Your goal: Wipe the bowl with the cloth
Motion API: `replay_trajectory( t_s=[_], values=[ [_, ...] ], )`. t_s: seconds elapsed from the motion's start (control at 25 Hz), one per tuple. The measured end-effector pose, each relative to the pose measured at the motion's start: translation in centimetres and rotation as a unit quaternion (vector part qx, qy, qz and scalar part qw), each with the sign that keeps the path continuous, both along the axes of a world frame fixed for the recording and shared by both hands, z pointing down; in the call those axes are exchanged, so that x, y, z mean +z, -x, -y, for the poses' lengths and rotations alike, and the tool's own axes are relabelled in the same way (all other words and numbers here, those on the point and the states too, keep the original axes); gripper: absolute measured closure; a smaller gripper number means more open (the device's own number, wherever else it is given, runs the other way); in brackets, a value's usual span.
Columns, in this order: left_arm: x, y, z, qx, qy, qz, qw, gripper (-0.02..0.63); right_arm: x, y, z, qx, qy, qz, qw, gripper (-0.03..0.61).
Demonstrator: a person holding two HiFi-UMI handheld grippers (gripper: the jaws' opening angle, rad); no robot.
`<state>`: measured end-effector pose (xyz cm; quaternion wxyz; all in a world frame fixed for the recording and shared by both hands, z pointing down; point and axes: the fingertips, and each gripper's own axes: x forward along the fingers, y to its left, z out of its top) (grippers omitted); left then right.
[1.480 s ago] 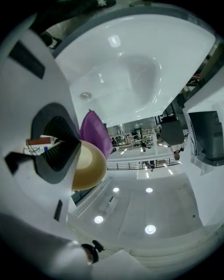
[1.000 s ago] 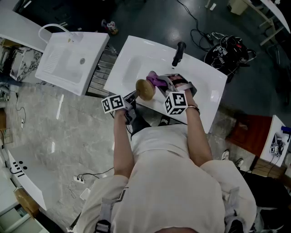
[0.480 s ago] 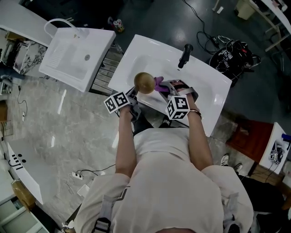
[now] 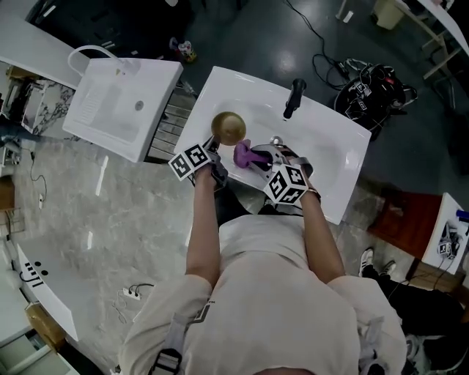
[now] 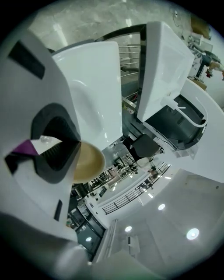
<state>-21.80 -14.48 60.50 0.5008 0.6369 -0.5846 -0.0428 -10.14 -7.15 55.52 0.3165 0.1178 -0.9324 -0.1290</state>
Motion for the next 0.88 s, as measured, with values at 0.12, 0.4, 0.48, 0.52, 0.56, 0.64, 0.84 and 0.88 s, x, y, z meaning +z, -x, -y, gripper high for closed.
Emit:
replay_trajectory(
  t_s=[0.12, 0.4, 0.48, 0.52, 0.56, 0.64, 0.84, 0.88],
  values=[
    [0.0, 0.8, 3.3, 0.012, 0.009, 0.034, 0.9993, 0.603, -0.9, -0.5, 2.1, 0.073, 0.043, 0.051, 0.995, 0.486],
    [1.3, -0.3, 11.4, 0.061, 0.042, 0.064, 0.9952, 0.601, 0.6, -1.6, 3.5, 0.133, 0.085, 0.053, 0.986, 0.486],
    [2.1, -0.5, 13.4, 0.060, 0.056, 0.060, 0.9948, 0.601, 1.1, -1.8, 3.8, 0.145, 0.093, 0.048, 0.984, 0.486],
    [2.6, -0.5, 14.2, 0.057, 0.064, 0.055, 0.9949, 0.601, 1.2, -2.0, 4.0, 0.154, 0.096, 0.046, 0.982, 0.486],
    [3.1, -0.5, 14.8, 0.053, 0.072, 0.049, 0.9948, 0.601, 1.2, -2.1, 4.2, 0.164, 0.100, 0.046, 0.980, 0.486],
    [4.4, -0.6, 15.8, 0.053, 0.092, 0.041, 0.9935, 0.601, 1.3, -2.4, 4.9, 0.190, 0.108, 0.052, 0.975, 0.486],
    [5.5, -0.6, 17.1, 0.058, 0.115, 0.015, 0.9915, 0.600, 1.3, -3.0, 6.9, 0.259, 0.123, 0.070, 0.955, 0.486],
    [5.4, -0.7, 17.3, 0.061, 0.114, 0.013, 0.9915, 0.598, 1.4, -3.1, 7.3, 0.272, 0.125, 0.073, 0.951, 0.486]
  ],
)
